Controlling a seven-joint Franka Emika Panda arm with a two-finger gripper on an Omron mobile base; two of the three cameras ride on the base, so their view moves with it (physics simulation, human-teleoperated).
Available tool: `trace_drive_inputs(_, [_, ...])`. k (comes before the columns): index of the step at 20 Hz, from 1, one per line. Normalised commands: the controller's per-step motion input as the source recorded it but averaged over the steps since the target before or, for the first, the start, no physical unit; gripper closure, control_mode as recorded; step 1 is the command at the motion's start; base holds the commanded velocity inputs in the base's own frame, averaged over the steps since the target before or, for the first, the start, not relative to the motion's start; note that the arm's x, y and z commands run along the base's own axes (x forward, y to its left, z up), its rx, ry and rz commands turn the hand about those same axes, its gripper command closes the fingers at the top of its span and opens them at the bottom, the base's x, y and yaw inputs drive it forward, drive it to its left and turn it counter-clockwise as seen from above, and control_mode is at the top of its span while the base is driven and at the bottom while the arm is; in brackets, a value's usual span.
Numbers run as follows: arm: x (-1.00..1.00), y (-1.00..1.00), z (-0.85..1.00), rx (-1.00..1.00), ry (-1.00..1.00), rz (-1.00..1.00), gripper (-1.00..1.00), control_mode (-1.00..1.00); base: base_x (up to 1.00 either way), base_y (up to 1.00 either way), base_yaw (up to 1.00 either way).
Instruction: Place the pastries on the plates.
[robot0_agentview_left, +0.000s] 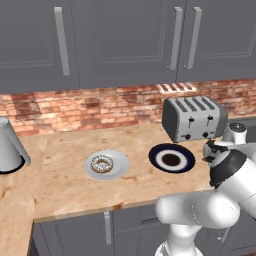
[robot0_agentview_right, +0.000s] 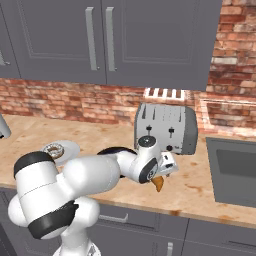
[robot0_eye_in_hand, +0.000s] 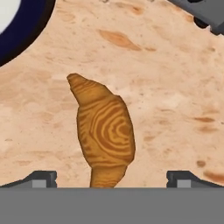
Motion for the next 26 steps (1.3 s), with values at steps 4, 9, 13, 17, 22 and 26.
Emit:
trace_drive_inputs(4, [0.04, 0.18, -0.12, 0.07, 0.10, 0.00, -1.00, -1.00, 0.00, 0.00, 0.00])
trace_drive_inputs(9, [0.00, 0.01, 0.00, 0.01, 0.01, 0.00, -1.00, -1.00, 0.00, 0.00, 0.00])
trace_drive_inputs(13, [0.00, 0.00, -0.21, 0.03, 0.01, 0.00, -1.00, -1.00, 0.00, 0.00, 0.00])
trace_drive_inputs(17, [0.02, -0.03, -0.13, 0.01, 0.00, 0.00, -1.00, -1.00, 0.00, 0.00, 0.00])
trace_drive_inputs(22, [0.03, 0.00, -0.01, 0.00, 0.00, 0.00, -1.00, -1.00, 0.00, 0.00, 0.00])
trace_drive_inputs(26, [0.14, 0.00, 0.00, 0.00, 0.00, 0.00, -1.00, -1.00, 0.00, 0.00, 0.00])
